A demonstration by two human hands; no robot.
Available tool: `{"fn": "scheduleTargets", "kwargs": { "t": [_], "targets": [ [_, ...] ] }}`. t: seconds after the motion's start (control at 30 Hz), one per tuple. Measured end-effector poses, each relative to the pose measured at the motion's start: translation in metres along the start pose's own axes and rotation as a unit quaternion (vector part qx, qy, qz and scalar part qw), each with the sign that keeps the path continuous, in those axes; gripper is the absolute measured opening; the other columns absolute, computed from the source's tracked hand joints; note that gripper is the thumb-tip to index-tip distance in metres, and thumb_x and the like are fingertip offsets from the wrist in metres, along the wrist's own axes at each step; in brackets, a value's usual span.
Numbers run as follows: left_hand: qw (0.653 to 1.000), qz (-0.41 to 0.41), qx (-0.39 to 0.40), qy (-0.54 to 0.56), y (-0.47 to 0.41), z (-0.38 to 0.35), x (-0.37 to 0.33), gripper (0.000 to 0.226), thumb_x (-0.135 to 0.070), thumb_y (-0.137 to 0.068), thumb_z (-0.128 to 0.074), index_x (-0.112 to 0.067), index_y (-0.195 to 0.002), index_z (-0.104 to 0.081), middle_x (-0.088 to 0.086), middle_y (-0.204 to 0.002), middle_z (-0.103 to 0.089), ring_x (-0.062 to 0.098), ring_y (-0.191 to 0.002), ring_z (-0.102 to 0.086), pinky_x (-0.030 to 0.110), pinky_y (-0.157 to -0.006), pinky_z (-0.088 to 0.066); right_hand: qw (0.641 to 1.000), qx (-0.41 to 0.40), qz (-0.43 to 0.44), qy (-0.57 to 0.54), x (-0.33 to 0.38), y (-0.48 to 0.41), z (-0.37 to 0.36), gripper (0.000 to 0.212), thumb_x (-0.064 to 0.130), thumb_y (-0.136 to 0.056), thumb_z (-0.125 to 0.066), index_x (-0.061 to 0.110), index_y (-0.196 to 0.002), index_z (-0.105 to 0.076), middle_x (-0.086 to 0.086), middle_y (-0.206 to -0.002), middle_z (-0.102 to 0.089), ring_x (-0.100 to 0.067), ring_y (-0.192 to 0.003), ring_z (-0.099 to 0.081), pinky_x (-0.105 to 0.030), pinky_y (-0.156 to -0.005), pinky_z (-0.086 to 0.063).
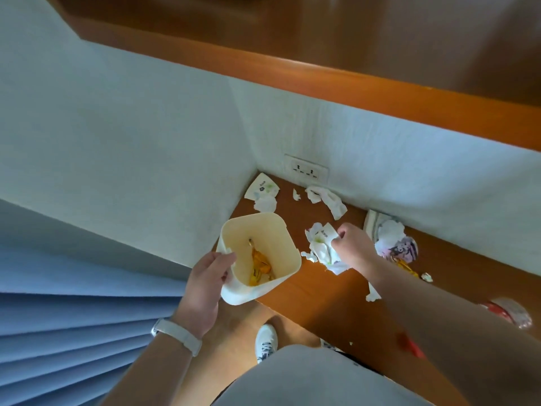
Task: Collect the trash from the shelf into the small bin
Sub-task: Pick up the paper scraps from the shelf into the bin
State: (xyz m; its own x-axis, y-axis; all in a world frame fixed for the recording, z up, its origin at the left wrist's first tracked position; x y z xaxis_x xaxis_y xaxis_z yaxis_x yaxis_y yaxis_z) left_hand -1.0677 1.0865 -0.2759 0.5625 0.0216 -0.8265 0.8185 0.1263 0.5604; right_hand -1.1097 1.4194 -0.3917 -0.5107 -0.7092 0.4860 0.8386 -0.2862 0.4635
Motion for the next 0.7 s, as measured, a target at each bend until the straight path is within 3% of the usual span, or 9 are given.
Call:
{"fn": "scheduleTargets", "kwargs": {
  "t": [0.17,0.27,0.4,0.5,0.7],
  "targets": [
    [1.000,0.007,0.011,0.011,-0.002,-0.003,0.001,0.019,-0.024,-0.086,-0.067,-0.010,-0.075,-0.059,0.002,-0.067,-0.055,0.021,-0.073,-0.052,0.036,-0.078,-0.044,0.998,-0.024,0.035,-0.044,0.022,0.024,0.025,0.008,0.014,-0.092,-0.054,0.020,-0.097,-0.054,0.004,-0.078,-0.059,-0.013,-0.068,-0.059,-0.034,-0.065,-0.053],
    [1.000,0.009,0.026,0.007,-0.006,-0.007,0.001,0.017,-0.027,-0.079,-0.068,-0.013,-0.074,-0.060,0.002,-0.069,-0.056,0.020,-0.075,-0.054,0.033,-0.076,-0.046,0.994,-0.045,0.056,-0.080,0.044,0.042,0.049,0.008,0.015,-0.090,-0.055,0.019,-0.098,-0.056,0.001,-0.080,-0.061,-0.018,-0.070,-0.061,-0.037,-0.069,-0.055],
    [0.999,0.011,0.034,-0.008,-0.011,-0.014,0.001,0.025,-0.015,-0.093,-0.064,-0.018,-0.070,-0.055,-0.001,-0.064,-0.049,0.017,-0.067,-0.048,0.028,-0.066,-0.043,0.980,-0.106,0.094,-0.140,0.078,0.071,0.089,0.008,0.017,-0.093,-0.055,0.020,-0.100,-0.057,0.003,-0.076,-0.059,-0.011,-0.060,-0.053,-0.027,-0.056,-0.046],
    [0.999,0.011,0.046,-0.028,-0.012,-0.021,0.001,0.020,-0.018,-0.094,-0.064,-0.019,-0.075,-0.057,0.000,-0.068,-0.051,0.017,-0.070,-0.050,0.028,-0.067,-0.044,0.963,-0.146,0.123,-0.189,0.100,0.096,0.110,0.004,0.017,-0.094,-0.056,0.019,-0.097,-0.059,0.007,-0.071,-0.055,-0.005,-0.057,-0.048,-0.019,-0.056,-0.038],
    [0.997,0.019,0.069,-0.039,-0.013,-0.030,0.001,0.012,-0.022,-0.093,-0.065,-0.015,-0.085,-0.060,0.003,-0.079,-0.056,0.019,-0.079,-0.055,0.028,-0.069,-0.045,0.971,-0.058,0.175,-0.152,0.137,0.133,0.076,0.005,0.019,-0.094,-0.057,0.024,-0.094,-0.059,0.010,-0.075,-0.057,-0.004,-0.065,-0.052,-0.017,-0.061,-0.041]
  ]
}}
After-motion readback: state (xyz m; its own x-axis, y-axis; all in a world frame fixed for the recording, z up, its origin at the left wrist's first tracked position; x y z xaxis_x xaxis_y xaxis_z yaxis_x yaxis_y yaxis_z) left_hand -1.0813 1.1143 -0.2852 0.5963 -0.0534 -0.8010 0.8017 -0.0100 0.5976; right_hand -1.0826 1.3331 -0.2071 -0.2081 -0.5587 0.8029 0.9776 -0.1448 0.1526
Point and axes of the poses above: each hand's wrist, its own y-axis away from the middle knuckle, its own z-axis out of the back of the hand, x = y × z, the point moved 10 cm from there along -y, towards the middle knuckle
